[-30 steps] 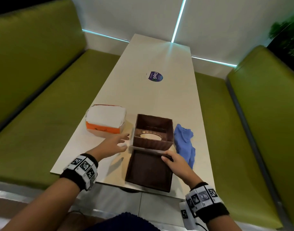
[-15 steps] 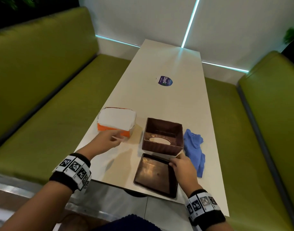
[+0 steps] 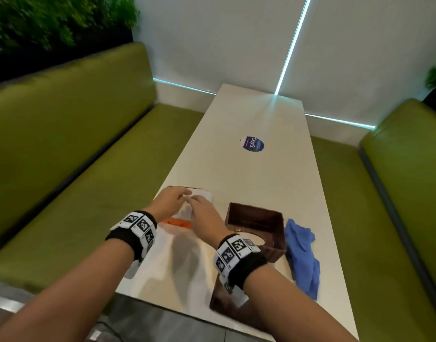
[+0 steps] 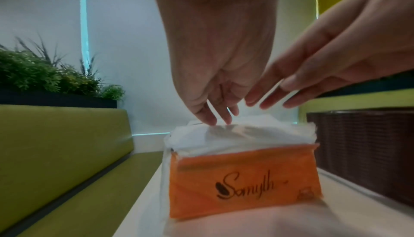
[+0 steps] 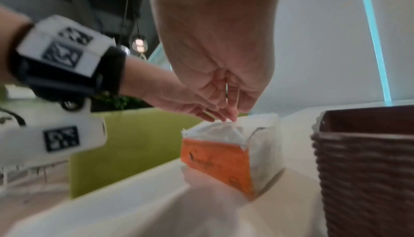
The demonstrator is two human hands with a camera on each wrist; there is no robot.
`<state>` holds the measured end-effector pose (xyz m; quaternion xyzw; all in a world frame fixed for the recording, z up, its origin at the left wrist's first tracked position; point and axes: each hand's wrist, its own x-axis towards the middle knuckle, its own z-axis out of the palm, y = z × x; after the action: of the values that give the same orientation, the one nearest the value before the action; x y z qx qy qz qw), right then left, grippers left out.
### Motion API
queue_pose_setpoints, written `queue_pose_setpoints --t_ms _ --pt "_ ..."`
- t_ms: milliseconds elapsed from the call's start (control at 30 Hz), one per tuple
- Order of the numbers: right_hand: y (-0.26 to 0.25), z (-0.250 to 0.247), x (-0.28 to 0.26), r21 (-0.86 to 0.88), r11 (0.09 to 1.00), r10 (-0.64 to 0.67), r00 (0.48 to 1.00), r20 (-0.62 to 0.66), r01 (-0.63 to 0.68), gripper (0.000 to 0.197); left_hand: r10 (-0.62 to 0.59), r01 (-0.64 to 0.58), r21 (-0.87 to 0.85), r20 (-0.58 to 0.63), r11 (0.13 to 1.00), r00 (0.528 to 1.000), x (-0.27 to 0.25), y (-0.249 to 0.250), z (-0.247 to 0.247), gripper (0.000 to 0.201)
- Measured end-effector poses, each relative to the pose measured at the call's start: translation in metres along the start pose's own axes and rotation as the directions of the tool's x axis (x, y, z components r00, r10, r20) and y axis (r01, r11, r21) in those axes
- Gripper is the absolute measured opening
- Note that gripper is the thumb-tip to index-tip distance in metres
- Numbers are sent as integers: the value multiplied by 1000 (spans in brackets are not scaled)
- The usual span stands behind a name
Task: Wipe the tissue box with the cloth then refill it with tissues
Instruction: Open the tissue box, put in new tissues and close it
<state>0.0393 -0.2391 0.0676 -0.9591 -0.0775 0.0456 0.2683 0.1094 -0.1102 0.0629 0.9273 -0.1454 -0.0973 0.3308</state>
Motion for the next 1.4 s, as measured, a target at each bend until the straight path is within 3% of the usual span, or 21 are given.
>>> queue_pose_setpoints --t_ms 133,300,433,567,733,833,933,1100,1266,1400 --pt "12 18 14 -182 983 40 991 127 -16 33 80 -99 212 96 972 992 13 -15 11 36" --pt "12 23 16 -258 966 26 995 98 0 29 73 -131 377 163 917 984 15 -17 12 37" --pt "10 18 26 -323 946 -10 999 37 21 41 -21 -94 449 245 888 969 21 -13 6 31" --pt "17 20 32 -312 950 39 997 64 -17 54 -42 -95 540 236 836 971 26 -14 13 28" --pt "19 22 36 -345 937 73 996 42 -55 65 -41 -74 559 190 826 981 25 -13 20 51" --pt "18 21 38 -342 936 102 994 26 -87 72 19 -130 557 202 821 979 23 -19 20 63" --pt "19 18 38 -348 931 126 992 21 -111 70 34 -134 566 184 813 982 21 -19 19 71" --pt "23 16 36 -236 961 155 988 21 -146 63 20 -141 621 197 771 980 21 -19 17 47" --pt "25 16 34 -31 986 162 986 25 -161 53 36 -147 610 190 778 981 15 -17 12 44" --pt "25 19 32 18 995 101 995 9 -101 60 45 -140 560 180 817 983 8 -14 9 44"
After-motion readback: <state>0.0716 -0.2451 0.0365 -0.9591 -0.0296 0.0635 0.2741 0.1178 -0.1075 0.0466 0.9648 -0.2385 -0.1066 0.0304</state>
